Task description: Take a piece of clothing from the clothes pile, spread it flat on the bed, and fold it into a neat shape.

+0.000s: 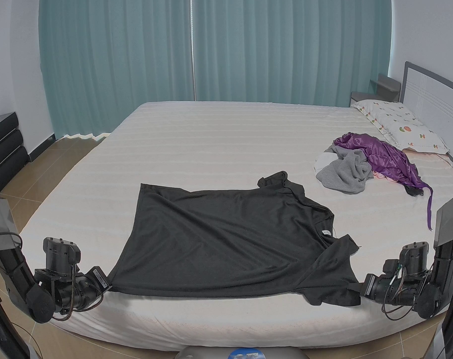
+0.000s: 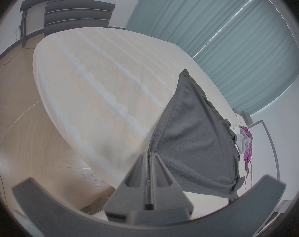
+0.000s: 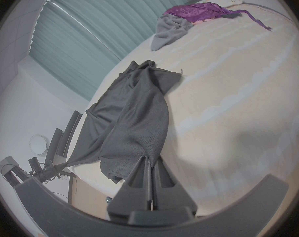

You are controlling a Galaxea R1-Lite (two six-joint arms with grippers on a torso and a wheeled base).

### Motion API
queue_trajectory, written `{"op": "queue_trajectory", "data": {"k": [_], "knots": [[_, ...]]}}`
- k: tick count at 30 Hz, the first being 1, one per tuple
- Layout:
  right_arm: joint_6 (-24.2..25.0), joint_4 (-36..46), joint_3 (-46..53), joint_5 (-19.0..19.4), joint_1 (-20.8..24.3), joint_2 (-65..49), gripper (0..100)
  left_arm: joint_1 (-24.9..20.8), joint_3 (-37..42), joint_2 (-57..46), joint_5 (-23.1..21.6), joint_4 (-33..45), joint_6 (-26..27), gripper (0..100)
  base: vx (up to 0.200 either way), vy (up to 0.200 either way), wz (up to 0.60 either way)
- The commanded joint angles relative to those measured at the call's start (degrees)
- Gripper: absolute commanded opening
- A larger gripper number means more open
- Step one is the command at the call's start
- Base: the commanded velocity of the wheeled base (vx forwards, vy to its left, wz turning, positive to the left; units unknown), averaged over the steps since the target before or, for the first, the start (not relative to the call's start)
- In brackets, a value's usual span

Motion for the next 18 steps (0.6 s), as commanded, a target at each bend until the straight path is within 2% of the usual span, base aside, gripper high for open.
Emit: {"op": "queue_trajectory", "data": {"k": [1, 4, 5, 8, 12, 16, 18], "knots": [[-0.5, 7.9, 1.1, 2.1, -0.6, -8.8, 0, 0.0, 0.2, -1.0, 0.2, 0.1, 0.1, 0, 0.000, 0.000, 0.00], [-0.5, 12.9, 1.1, 4.4, -0.6, -13.8, 0, 0.0, 1.0, -1.5, 0.2, 0.1, 1.3, 0, 0.000, 0.000, 0.00], [-0.5, 15.5, 1.1, 5.3, -0.8, -16.2, 0, 0.0, 1.5, -1.9, 0.3, 0.1, 3.2, 0, 0.000, 0.000, 0.00], [-0.8, 20.1, 1.1, 5.2, -0.7, -19.4, 0, 0.0, 3.0, -2.7, 0.3, 0.0, 5.4, 0, 0.000, 0.000, 0.00], [-1.7, 23.4, 1.1, 5.3, -1.2, -22.3, 0, 0.0, 3.2, -3.8, 0.3, 0.3, 5.9, 0, 0.000, 0.000, 0.00], [-3.5, 30.5, 1.1, 5.2, -1.2, -25.8, 0, 0.0, 3.5, -4.4, 0.3, 0.6, 6.5, 0, 0.000, 0.000, 0.00], [-3.8, 30.9, 1.1, 5.2, -1.2, -25.9, 0, 0.0, 3.6, -4.4, 0.3, 0.6, 6.7, 0, 0.000, 0.000, 0.00]]}}
